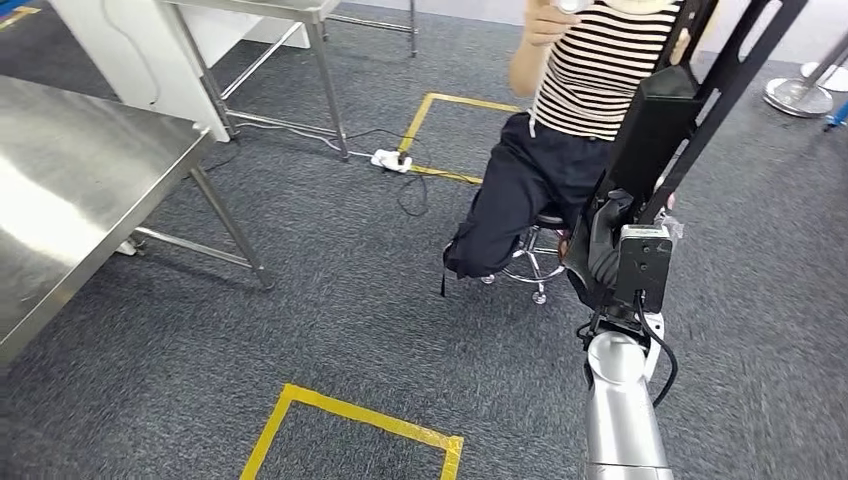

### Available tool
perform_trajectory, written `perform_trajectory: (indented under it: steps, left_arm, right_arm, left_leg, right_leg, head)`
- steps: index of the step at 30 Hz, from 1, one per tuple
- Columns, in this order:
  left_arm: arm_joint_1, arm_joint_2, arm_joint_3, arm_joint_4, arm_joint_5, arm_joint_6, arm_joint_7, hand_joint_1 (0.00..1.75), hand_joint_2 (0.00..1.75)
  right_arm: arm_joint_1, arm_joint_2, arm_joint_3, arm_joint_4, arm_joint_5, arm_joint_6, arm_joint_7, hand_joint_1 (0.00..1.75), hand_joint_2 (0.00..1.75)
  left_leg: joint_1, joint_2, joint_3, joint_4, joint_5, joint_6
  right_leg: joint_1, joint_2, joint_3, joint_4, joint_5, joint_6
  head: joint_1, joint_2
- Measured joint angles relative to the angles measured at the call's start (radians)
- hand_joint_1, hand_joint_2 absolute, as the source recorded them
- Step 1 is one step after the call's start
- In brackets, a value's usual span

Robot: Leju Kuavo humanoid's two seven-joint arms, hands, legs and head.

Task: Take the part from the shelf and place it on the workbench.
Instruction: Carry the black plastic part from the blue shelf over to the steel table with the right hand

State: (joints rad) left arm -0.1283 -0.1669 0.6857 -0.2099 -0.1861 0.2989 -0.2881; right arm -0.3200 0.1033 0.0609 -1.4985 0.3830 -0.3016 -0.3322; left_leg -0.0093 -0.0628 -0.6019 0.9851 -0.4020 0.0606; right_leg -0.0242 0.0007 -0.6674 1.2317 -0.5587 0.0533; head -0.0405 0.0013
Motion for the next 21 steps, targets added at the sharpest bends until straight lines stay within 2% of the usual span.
perform_trajectory:
  steps: [1,2,3,4,6,7,9,11,12,13,14,15,16,18,19,20,21]
  left_arm:
    - [0.001,0.0,0.0,0.0,0.002,0.003,0.003,0.0,1.75]
    - [0.001,0.001,0.0,0.0,0.005,0.006,0.006,0.0,1.75]
    - [0.001,0.003,0.0,0.0,0.008,0.009,0.008,0.0,1.75]
    - [0.002,0.005,0.001,0.0,0.01,0.011,0.009,0.0,1.75]
    - [0.007,0.007,0.001,0.0,0.012,0.014,0.01,0.0,1.75]
    - [0.01,0.008,0.002,0.001,0.012,0.015,0.011,0.0,1.75]
    - [0.011,0.009,0.002,0.001,0.014,0.014,0.012,0.0,1.75]
    - [0.008,0.007,0.002,0.001,0.016,0.009,0.015,0.0,1.75]
    - [0.007,0.006,0.002,0.002,0.016,0.005,0.016,0.0,1.75]
    - [0.007,0.005,0.002,0.002,0.016,0.0,0.016,0.0,1.75]
    - [0.008,0.004,0.002,0.002,0.014,-0.003,0.016,0.0,1.75]
    - [0.007,0.003,0.002,0.002,0.009,-0.007,0.017,0.0,1.75]
    - [0.006,0.002,0.0,0.002,0.0,-0.009,0.019,0.0,1.75]
    - [-0.002,0.001,-0.005,0.002,-0.024,-0.01,0.025,0.0,1.75]
    - [-0.006,0.001,-0.008,0.002,-0.033,-0.009,0.029,0.0,1.75]
    - [-0.01,0.001,-0.011,0.002,-0.037,-0.009,0.032,0.0,1.75]
    - [-0.011,0.001,-0.013,0.002,-0.038,-0.008,0.034,0.0,1.75]
  right_arm:
    - [0.0,-0.002,-0.001,-0.001,0.0,0.0,0.0,1.75,1.75]
    - [-0.001,-0.004,-0.002,-0.002,0.001,-0.001,0.001,1.75,1.75]
    - [-0.002,-0.006,-0.002,-0.004,0.002,-0.001,0.002,1.75,1.75]
    - [-0.003,-0.007,-0.002,-0.005,0.003,-0.001,0.003,1.75,1.75]
    - [-0.004,-0.007,-0.002,-0.006,0.003,-0.001,0.006,1.75,1.75]
    - [-0.005,-0.007,-0.003,-0.006,0.003,-0.001,0.007,1.75,1.75]
    - [-0.008,-0.007,-0.003,-0.01,0.003,-0.001,0.007,1.75,1.75]
    - [-0.009,-0.007,-0.004,-0.013,0.003,-0.002,0.007,1.75,1.75]
    - [-0.009,-0.007,-0.005,-0.013,0.003,-0.002,0.008,1.75,1.75]
    - [-0.009,-0.007,-0.005,-0.013,0.003,-0.002,0.008,1.75,1.75]
    - [-0.009,-0.007,-0.006,-0.013,0.003,-0.002,0.009,1.75,1.75]
    - [-0.009,-0.007,-0.006,-0.013,0.004,-0.002,0.009,1.75,1.75]
    - [-0.009,-0.007,-0.005,-0.014,0.005,-0.002,0.009,1.75,1.75]
    - [-0.01,-0.007,-0.005,-0.02,0.006,-0.003,0.009,1.75,1.75]
    - [-0.009,-0.007,-0.005,-0.023,0.006,-0.005,0.009,1.75,1.75]
    - [-0.008,-0.007,-0.005,-0.026,0.007,-0.006,0.01,1.75,1.75]
    - [-0.008,-0.007,-0.004,-0.028,0.007,-0.006,0.01,1.75,1.75]
  left_leg:
    - [0.004,-0.013,-0.002,0.008,-0.004,-0.007]
    - [0.007,-0.024,-0.008,0.02,-0.01,-0.017]
    - [0.008,-0.034,-0.015,0.03,-0.014,-0.025]
    - [0.008,-0.041,-0.022,0.037,-0.017,-0.031]
    - [0.011,-0.054,-0.032,0.04,-0.015,-0.039]
    - [0.013,-0.049,-0.035,0.044,-0.017,-0.043]
    - [0.013,-0.005,-0.058,0.091,-0.045,-0.051]
    - [0.014,0.045,-0.117,0.211,-0.103,-0.057]
    - [0.016,0.055,-0.151,0.273,-0.126,-0.058]
    - [0.017,0.059,-0.174,0.312,-0.136,-0.057]
    - [0.017,0.06,-0.179,0.317,-0.127,-0.054]
    - [0.016,0.063,-0.162,0.282,-0.101,-0.049]
    - [0.012,0.075,-0.127,0.217,-0.066,-0.042]
    - [-0.001,0.115,-0.06,0.094,-0.025,-0.029]
    - [-0.008,0.128,-0.044,0.063,-0.02,-0.024]
    - [-0.013,0.129,-0.041,0.055,-0.024,-0.021]
    - [-0.015,0.118,-0.041,0.05,-0.023,-0.018]
  right_leg:
    - [-0.007,0.013,0.029,-0.07,0.032,0.015]
    - [-0.012,0.029,0.057,-0.131,0.057,0.024]
    - [-0.014,0.04,0.076,-0.172,0.071,0.024]
    - [-0.013,0.047,0.082,-0.188,0.076,0.018]
    - [-0.009,0.034,0.08,-0.186,0.077,-0.001]
    - [-0.009,0.027,0.081,-0.187,0.078,-0.007]
    - [-0.01,0.01,0.084,-0.189,0.078,-0.019]
    - [-0.003,-0.01,0.087,-0.189,0.075,-0.03]
    - [0.0,-0.021,0.087,-0.189,0.072,-0.033]
    - [0.003,-0.031,0.088,-0.189,0.071,-0.035]
    - [0.005,-0.041,0.089,-0.189,0.069,-0.037]
    - [0.007,-0.051,0.091,-0.189,0.068,-0.039]
    - [0.009,-0.061,0.095,-0.189,0.066,-0.041]
    - [0.013,-0.079,0.1,-0.19,0.06,-0.04]
    - [0.015,-0.088,0.102,-0.191,0.058,-0.037]
    - [0.016,-0.097,0.104,-0.193,0.056,-0.033]
    - [0.016,-0.106,0.108,-0.197,0.055,-0.03]
  head:
    - [0.001,0.0]
    - [0.004,0.0]
    - [0.006,0.0]
    - [0.007,0.0]
    - [0.004,0.0]
    - [0.003,0.0]
    - [-0.006,0.0]
    - [-0.016,0.0]
    - [-0.017,0.0]
    - [-0.017,0.0]
    - [-0.017,0.0]
    - [-0.017,0.0]
    - [-0.017,0.0]
    - [-0.017,0.0]
    - [-0.017,0.0]
    - [-0.017,0.0]
    - [-0.017,0.0]
